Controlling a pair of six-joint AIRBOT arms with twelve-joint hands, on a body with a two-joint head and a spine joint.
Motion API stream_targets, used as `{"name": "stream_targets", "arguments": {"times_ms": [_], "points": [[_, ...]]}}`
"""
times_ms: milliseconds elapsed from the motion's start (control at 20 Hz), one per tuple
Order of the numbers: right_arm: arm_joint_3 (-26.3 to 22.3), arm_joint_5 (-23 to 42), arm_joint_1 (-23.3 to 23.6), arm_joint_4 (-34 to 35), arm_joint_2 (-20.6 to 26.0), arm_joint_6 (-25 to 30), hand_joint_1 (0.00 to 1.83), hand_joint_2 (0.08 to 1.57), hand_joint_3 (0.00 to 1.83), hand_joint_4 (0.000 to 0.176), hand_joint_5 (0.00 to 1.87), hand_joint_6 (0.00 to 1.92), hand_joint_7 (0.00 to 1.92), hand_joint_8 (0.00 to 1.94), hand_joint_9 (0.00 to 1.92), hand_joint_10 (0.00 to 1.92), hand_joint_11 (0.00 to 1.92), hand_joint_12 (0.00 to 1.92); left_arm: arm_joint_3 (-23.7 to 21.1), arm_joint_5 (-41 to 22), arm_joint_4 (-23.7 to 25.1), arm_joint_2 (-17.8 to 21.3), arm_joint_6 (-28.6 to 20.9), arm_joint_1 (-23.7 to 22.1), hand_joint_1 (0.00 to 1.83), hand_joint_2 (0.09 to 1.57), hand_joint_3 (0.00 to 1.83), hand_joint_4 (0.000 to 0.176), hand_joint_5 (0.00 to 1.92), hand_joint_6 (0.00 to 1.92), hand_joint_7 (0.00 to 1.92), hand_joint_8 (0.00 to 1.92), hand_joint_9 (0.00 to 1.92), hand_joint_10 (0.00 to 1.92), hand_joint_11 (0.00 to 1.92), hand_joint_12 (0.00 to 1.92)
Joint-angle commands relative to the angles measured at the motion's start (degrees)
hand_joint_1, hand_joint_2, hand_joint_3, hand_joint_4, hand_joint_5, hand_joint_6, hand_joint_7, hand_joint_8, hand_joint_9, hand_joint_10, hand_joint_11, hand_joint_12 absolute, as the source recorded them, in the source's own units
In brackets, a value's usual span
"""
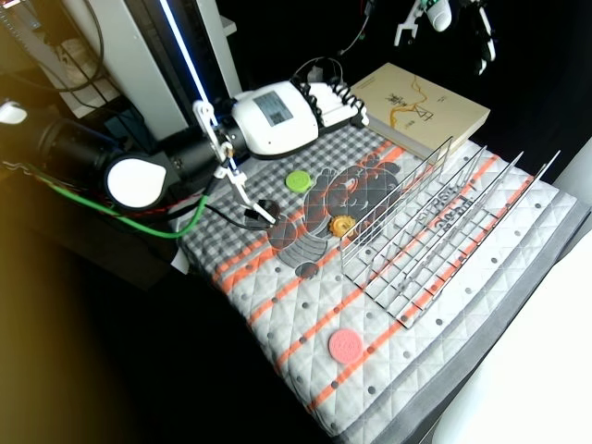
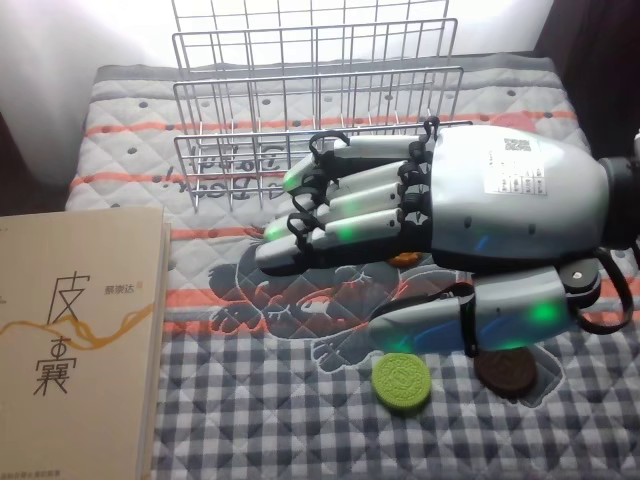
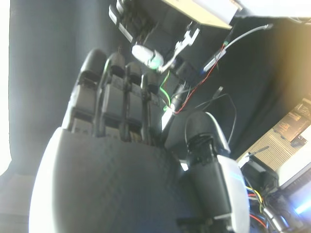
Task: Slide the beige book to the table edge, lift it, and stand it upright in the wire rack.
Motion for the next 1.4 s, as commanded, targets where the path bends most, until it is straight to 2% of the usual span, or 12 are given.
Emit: {"name": "stream_targets", "arguments": {"times_ms": [0, 200, 300, 500, 650, 700, 750, 800, 850, 1000, 1200, 1350], "points": [[-0.44, 5.92, 0.48, 3.51, -0.01, -0.06, 0.00, 1.51, 0.00, 0.000, 0.39, 0.00, 0.43, 0.00, 0.38, 0.00, 0.11, 0.52, 0.96, -3.07, -0.07, -0.34, -1.60, -0.14, 0.41, 0.94, 0.00, 0.000, 0.04, 0.00, 0.27, 0.00, 0.34, 0.00, 0.00, 0.98], [-0.37, 5.91, 0.48, 3.49, -0.02, -0.09, 0.09, 1.51, 0.00, 0.000, 0.39, 0.00, 0.43, 0.00, 0.39, 0.00, 0.16, 0.49, 3.40, 4.64, 4.53, -1.08, -3.44, -0.62, 0.34, 0.96, 0.00, 0.000, 0.08, 0.01, 0.22, 0.00, 0.25, 0.01, 0.00, 0.90], [-0.23, 5.91, 0.48, 3.49, -0.03, -0.09, 0.05, 1.51, 0.00, 0.000, 0.41, 0.00, 0.44, 0.00, 0.41, 0.01, 0.18, 0.50, 4.23, 7.49, 7.15, -1.14, -4.08, -1.53, 0.34, 0.95, 0.00, 0.000, 0.09, 0.00, 0.20, 0.00, 0.22, 0.01, 0.00, 0.72], [0.00, 5.90, 0.30, 3.46, -0.03, -0.09, 0.00, 1.52, 0.00, 0.000, 0.42, 0.00, 0.43, 0.00, 0.41, 0.00, 0.18, 0.55, 6.00, 12.83, 12.90, -1.08, -5.81, -3.74, 0.28, 0.90, 0.00, 0.000, 0.12, 0.00, 0.25, 0.00, 0.30, 0.01, 0.00, 1.05], [0.29, 5.90, 0.30, 3.46, -0.05, -0.09, 0.00, 1.51, 0.00, 0.000, 0.43, 0.01, 0.44, 0.00, 0.39, 0.00, 0.18, 0.55, 7.24, 16.22, 17.05, -0.75, -7.41, -5.11, 0.26, 0.90, 0.00, 0.030, 0.12, 0.00, 0.22, 0.01, 0.28, 0.01, 0.00, 0.97], [0.37, 5.90, 0.30, 3.45, -0.08, -0.09, 0.00, 1.51, 0.00, 0.000, 0.43, 0.01, 0.45, 0.01, 0.40, 0.00, 0.20, 0.56, 7.40, 16.94, 17.88, -0.64, -7.44, -5.53, 0.26, 0.92, 0.00, 0.014, 0.12, 0.00, 0.22, 0.00, 0.29, 0.01, 0.00, 1.01], [0.48, 5.90, 0.30, 3.43, -0.08, -0.09, 0.00, 1.52, 0.00, 0.000, 0.42, 0.00, 0.45, 0.01, 0.40, 0.00, 0.21, 0.57, 7.76, 18.03, 19.10, -0.62, -7.67, -6.34, 0.25, 0.92, 0.00, 0.018, 0.12, 0.00, 0.21, 0.00, 0.30, 0.01, 0.00, 1.07], [0.51, 5.90, 0.30, 3.38, -0.08, -0.09, 0.00, 1.51, 0.00, 0.000, 0.41, 0.00, 0.44, 0.00, 0.39, 0.00, 0.21, 0.57, 8.03, 18.82, 19.84, -0.66, -7.84, -6.93, 0.27, 0.92, 0.00, 0.033, 0.12, 0.00, 0.18, 0.00, 0.28, 0.00, 0.00, 1.06], [0.51, 5.90, 0.27, 3.34, -0.08, -0.09, 0.00, 1.51, 0.00, 0.000, 0.41, 0.00, 0.44, 0.00, 0.39, 0.00, 0.21, 0.57, 8.35, 19.93, 20.82, -0.75, -7.91, -7.82, 0.25, 0.93, 0.00, 0.034, 0.11, 0.00, 0.18, 0.00, 0.27, 0.00, 0.00, 1.06], [0.56, 5.90, 0.14, 3.23, -0.06, -0.09, 0.00, 1.50, 0.00, 0.000, 0.40, 0.00, 0.42, 0.00, 0.37, 0.00, 0.17, 0.64, 9.42, 23.08, 23.92, -1.13, -8.04, -10.75, 0.21, 0.95, 0.00, 0.000, 0.18, 0.02, 0.23, 0.01, 0.33, 0.01, 0.01, 1.12], [0.83, 5.90, -0.04, 3.18, -0.18, -0.09, 0.00, 1.51, 0.00, 0.000, 0.42, 0.01, 0.43, 0.01, 0.38, 0.01, 0.21, 0.64, 10.05, 23.42, 24.44, -1.13, -8.64, -11.24, 0.15, 0.97, 0.00, 0.007, 0.24, 0.01, 0.19, 0.00, 0.26, 0.01, 0.00, 0.90], [0.83, 5.89, -0.20, 3.18, -0.24, -0.08, 0.00, 1.51, 0.00, 0.000, 0.41, 0.00, 0.44, 0.00, 0.39, 0.00, 0.21, 0.59, 10.31, 22.70, 23.74, -1.13, -9.03, -11.24, 0.20, 1.05, 0.01, 0.000, 0.39, 0.01, 0.23, 0.00, 0.14, 0.00, 0.00, 0.48]]}}
